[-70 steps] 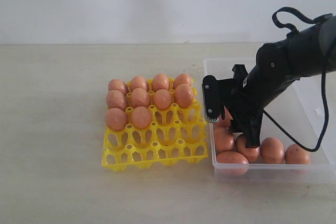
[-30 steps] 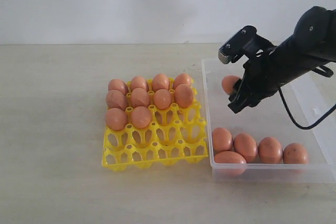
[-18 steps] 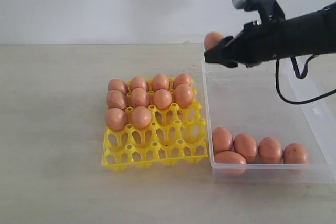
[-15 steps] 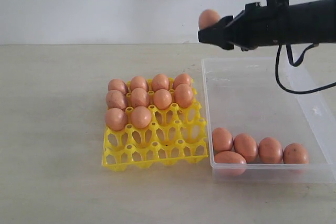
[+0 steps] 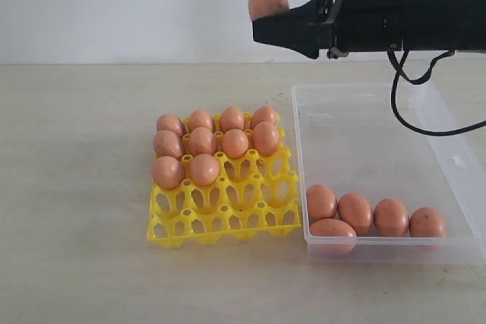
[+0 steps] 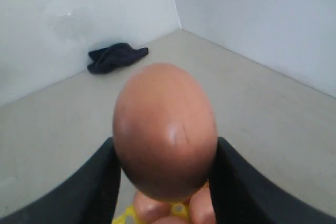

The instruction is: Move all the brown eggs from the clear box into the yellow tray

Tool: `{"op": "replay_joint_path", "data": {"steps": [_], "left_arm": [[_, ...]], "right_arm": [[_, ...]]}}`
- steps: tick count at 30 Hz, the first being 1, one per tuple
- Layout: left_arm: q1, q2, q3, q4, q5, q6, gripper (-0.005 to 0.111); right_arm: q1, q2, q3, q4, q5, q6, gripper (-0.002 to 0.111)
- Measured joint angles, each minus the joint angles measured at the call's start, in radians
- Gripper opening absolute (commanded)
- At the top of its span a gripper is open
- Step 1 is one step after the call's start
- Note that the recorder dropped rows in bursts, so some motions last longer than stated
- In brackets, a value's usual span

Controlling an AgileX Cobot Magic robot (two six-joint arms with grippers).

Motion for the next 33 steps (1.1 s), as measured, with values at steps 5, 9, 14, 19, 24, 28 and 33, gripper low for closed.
{"op": "replay_joint_path", "data": {"steps": [5,9,14,19,24,28,33], "left_arm": [[0.0,0.0,0.0,0.0,0.0,0.0,0.004],[0.0,0.0,0.0,0.0,0.0,0.0,0.004],[0.0,0.0,0.0,0.0,0.0,0.0,0.004],[0.0,0.0,0.0,0.0,0.0,0.0,0.004],[0.0,0.0,0.0,0.0,0.0,0.0,0.004],[0.0,0.0,0.0,0.0,0.0,0.0,0.004],[0.0,0.0,0.0,0.0,0.0,0.0,0.004]], "right_arm": [[0.048,0.004,0.0,-0.235,0.0,0.009,0.0],[0.124,0.004,0.0,-0.442,-0.084,0.06,0.0],[0.23,0.004,0.0,-0.625,-0.326,0.16,0.0],[0.307,0.004,0.0,-0.632,-0.514,0.179,0.0],[0.322,0.004,0.0,-0.391,-0.532,0.073,0.0],[0.322,0.004,0.0,-0.079,-0.483,-0.116,0.0],[0.322,0.004,-0.019,0.034,-0.433,-0.128,0.0]]}}
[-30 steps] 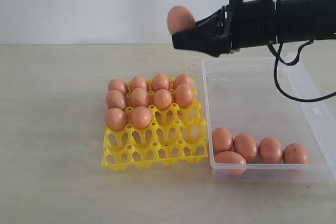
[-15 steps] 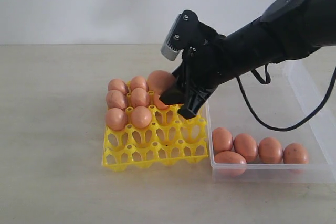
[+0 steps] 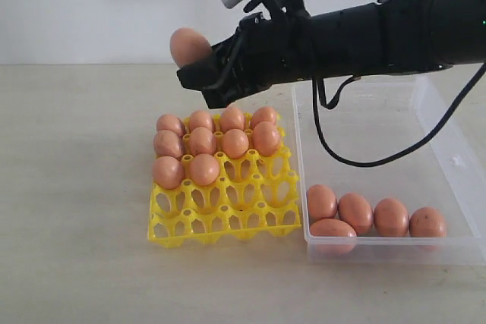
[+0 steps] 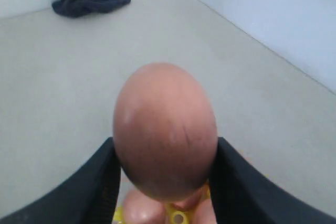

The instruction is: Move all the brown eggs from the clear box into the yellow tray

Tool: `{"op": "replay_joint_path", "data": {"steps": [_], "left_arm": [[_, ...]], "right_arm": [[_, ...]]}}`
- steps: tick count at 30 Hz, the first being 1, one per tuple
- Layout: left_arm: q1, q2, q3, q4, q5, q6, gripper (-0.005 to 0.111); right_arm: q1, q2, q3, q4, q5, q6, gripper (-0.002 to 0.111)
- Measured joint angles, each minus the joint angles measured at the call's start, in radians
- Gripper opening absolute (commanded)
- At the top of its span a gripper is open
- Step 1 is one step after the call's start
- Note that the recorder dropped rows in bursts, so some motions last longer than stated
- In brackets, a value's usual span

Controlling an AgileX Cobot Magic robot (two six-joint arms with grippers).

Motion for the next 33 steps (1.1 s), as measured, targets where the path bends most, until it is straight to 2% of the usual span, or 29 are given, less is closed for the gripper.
{"op": "replay_joint_path", "data": {"steps": [6,8,10,13,15,21,27,31,33], "left_arm": [[0.0,0.0,0.0,0.0,0.0,0.0,0.004],[0.0,0.0,0.0,0.0,0.0,0.0,0.004],[0.0,0.0,0.0,0.0,0.0,0.0,0.004],[0.0,0.0,0.0,0.0,0.0,0.0,0.004],[0.0,0.0,0.0,0.0,0.0,0.0,0.004],[0.0,0.0,0.0,0.0,0.0,0.0,0.004],[0.0,0.0,0.0,0.0,0.0,0.0,0.004],[0.0,0.0,0.0,0.0,0.0,0.0,0.004],[0.0,0.0,0.0,0.0,0.0,0.0,0.004]], "right_arm": [[0.0,0.0,0.0,-0.014,0.232,-0.002,0.0],[0.007,0.0,-0.001,-0.138,0.249,-0.012,0.0],[0.033,0.0,-0.001,-0.35,0.2,0.013,0.0],[0.087,0.0,-0.001,-0.734,-0.001,0.172,0.0],[0.101,0.0,-0.001,-0.865,-0.126,0.259,0.0],[0.103,0.0,-0.001,-0.933,-0.586,0.31,0.0],[0.103,0.0,-0.001,-0.933,-0.846,0.334,0.0],[0.103,0.0,-0.001,-0.933,-1.038,0.457,0.0],[0.103,0.014,-0.001,-0.958,-1.189,0.598,0.0]]}}
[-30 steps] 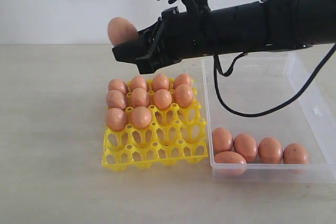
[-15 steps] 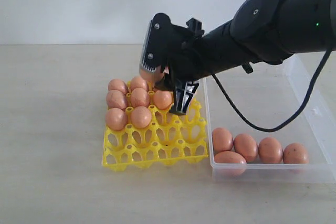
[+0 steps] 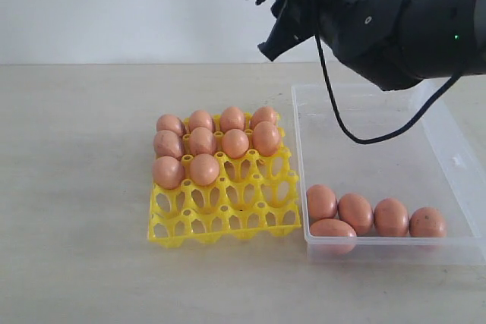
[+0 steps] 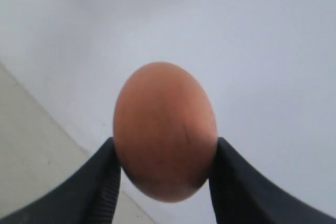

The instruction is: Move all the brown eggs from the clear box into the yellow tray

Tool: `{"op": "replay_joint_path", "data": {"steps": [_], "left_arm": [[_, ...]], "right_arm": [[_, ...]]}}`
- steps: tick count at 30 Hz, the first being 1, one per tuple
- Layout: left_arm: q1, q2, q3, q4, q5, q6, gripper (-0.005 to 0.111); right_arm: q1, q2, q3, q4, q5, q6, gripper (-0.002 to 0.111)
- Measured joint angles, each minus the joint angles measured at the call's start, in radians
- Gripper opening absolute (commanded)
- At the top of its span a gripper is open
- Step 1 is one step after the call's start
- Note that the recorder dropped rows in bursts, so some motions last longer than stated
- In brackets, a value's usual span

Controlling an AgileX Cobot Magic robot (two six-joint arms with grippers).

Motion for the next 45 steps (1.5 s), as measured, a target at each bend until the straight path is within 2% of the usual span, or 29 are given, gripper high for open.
{"op": "replay_joint_path", "data": {"steps": [4,6,7,11,13,16,19,21,27,32,38,42,45], "left_arm": [[0.0,0.0,0.0,0.0,0.0,0.0,0.004],[0.0,0.0,0.0,0.0,0.0,0.0,0.004],[0.0,0.0,0.0,0.0,0.0,0.0,0.004],[0.0,0.0,0.0,0.0,0.0,0.0,0.004],[0.0,0.0,0.0,0.0,0.0,0.0,0.004],[0.0,0.0,0.0,0.0,0.0,0.0,0.004],[0.0,0.0,0.0,0.0,0.0,0.0,0.004],[0.0,0.0,0.0,0.0,0.0,0.0,0.004],[0.0,0.0,0.0,0.0,0.0,0.0,0.004],[0.0,0.0,0.0,0.0,0.0,0.0,0.004],[0.0,0.0,0.0,0.0,0.0,0.0,0.004],[0.0,0.0,0.0,0.0,0.0,0.0,0.004],[0.0,0.0,0.0,0.0,0.0,0.0,0.004]], "right_arm": [[0.0,0.019,0.0,-0.138,-0.145,0.298,0.0],[0.0,0.021,0.0,-0.218,-0.2,0.482,0.0],[0.0,0.021,0.0,-0.292,-0.228,0.645,0.0],[-0.002,0.021,0.0,-0.48,-0.173,1.044,0.0],[-0.002,0.021,0.0,-0.683,-0.098,1.269,0.0],[-0.002,0.024,0.0,-1.103,-0.047,1.65,0.0],[-0.002,0.024,0.015,-1.384,-0.135,1.964,0.0],[-0.002,0.028,0.039,-1.448,-0.24,2.067,0.0],[-0.002,0.064,0.156,-1.385,-0.5,2.147,0.0],[-0.038,0.114,0.254,-1.369,-0.613,2.148,0.0],[-0.112,0.142,0.3,-1.478,-0.579,2.099,0.0],[-0.116,0.152,0.3,-1.592,-0.477,2.091,0.0],[-0.116,0.184,0.3,-1.607,-0.43,2.075,0.0]]}}
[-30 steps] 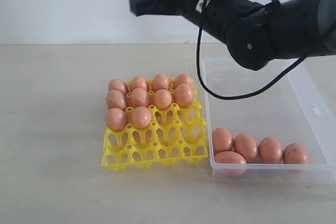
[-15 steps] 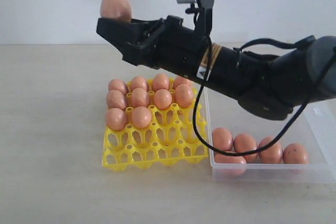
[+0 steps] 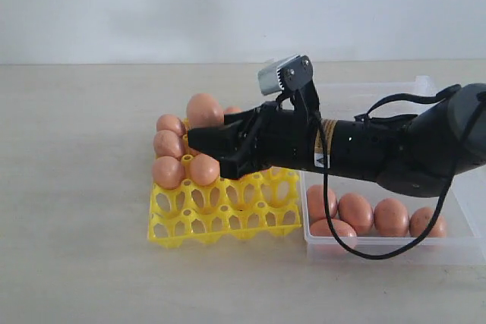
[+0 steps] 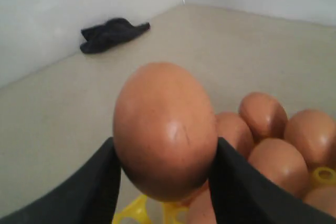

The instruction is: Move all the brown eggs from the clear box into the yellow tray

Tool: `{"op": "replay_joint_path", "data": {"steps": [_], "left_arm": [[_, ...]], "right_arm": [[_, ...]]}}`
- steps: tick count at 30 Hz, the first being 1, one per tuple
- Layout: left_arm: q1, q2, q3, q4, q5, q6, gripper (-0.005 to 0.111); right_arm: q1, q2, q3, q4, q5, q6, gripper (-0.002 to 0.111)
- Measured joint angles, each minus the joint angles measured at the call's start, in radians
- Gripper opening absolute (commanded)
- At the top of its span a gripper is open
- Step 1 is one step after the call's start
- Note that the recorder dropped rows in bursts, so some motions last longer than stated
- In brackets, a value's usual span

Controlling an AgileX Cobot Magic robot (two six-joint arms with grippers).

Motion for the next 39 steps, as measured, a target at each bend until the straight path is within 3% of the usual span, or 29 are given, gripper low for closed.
{"op": "replay_joint_path", "data": {"steps": [17,39], "left_arm": [[0.0,0.0,0.0,0.0,0.0,0.0,0.004],[0.0,0.0,0.0,0.0,0.0,0.0,0.004]], "right_arm": [[-0.01,0.083,0.003,0.148,0.219,-0.119,0.0],[-0.01,0.083,0.004,0.146,0.274,-0.138,0.001]]}}
